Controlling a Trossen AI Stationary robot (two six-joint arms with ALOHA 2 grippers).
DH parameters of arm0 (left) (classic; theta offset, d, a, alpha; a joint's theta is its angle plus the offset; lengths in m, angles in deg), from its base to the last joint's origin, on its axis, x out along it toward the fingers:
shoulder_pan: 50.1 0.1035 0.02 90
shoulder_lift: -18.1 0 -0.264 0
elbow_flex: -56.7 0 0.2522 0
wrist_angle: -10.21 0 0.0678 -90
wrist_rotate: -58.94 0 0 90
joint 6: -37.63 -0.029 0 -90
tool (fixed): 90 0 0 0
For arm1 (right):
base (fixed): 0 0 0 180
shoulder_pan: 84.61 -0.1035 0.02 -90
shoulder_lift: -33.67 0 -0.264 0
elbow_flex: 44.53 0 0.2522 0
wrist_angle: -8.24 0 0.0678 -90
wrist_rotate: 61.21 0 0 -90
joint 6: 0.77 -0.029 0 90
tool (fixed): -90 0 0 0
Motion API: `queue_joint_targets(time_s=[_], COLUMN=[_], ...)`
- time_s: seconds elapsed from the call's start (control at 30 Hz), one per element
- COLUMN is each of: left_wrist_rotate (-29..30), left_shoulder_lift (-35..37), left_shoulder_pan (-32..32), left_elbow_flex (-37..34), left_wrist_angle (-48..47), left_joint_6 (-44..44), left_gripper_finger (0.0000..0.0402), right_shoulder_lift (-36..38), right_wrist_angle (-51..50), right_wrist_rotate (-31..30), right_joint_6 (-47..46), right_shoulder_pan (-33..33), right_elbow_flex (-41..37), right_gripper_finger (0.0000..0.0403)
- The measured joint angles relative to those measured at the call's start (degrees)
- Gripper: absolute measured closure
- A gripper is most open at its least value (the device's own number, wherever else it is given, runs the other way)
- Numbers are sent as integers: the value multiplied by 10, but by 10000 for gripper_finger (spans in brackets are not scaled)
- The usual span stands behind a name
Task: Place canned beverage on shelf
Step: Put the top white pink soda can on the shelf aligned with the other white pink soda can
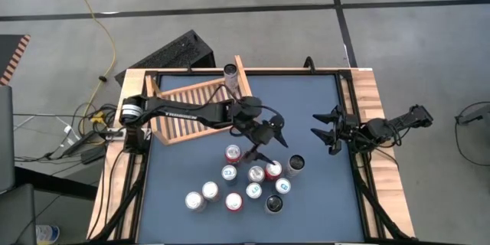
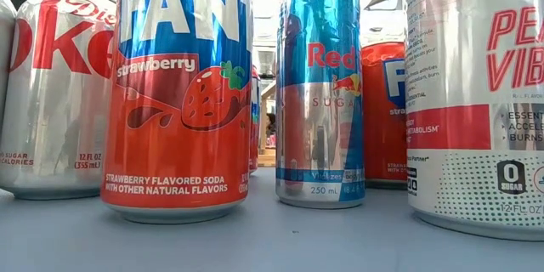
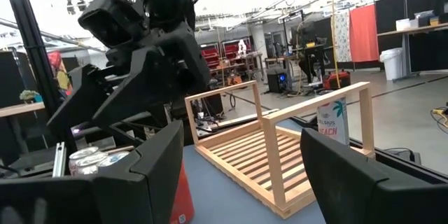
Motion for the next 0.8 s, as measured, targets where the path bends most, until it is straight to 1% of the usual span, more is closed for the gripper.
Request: queue_joint_targets(time_s=[0.17, 0.3, 0.4, 0.47, 0.53, 0.6, 0.8], left_wrist_rotate=[11, 53, 62, 81, 86, 86, 87], left_shoulder_lift=[-11, -9, -13, -21, -39, -60, -95], left_shoulder_pan=[-4, -13, -20, -23, -24, -24, -23], left_elbow_flex=[-1, 0, 0, 1, 0, 8, 61], left_wrist_angle=[23, 32, 37, 49, 58, 59, 39], left_joint_6=[5, -14, -17, -20, -13, -5, 11], left_gripper_finger=[70, 70, 70, 70, 70, 70, 70], right_shoulder_lift=[0, 0, 0, 0, 0, 0, 0], right_wrist_angle=[-6, -8, -7, -7, -8, -9, -9], right_wrist_rotate=[0, 0, 0, 0, -3, -16, -16], right_joint_6=[-4, -4, -5, -4, -4, -4, -5], right_shoulder_pan=[0, 0, 0, 0, 1, 1, 0], right_elbow_flex=[0, 0, 0, 0, 0, 0, 0], right_gripper_finger=[128, 128, 128, 128, 128, 128, 128])
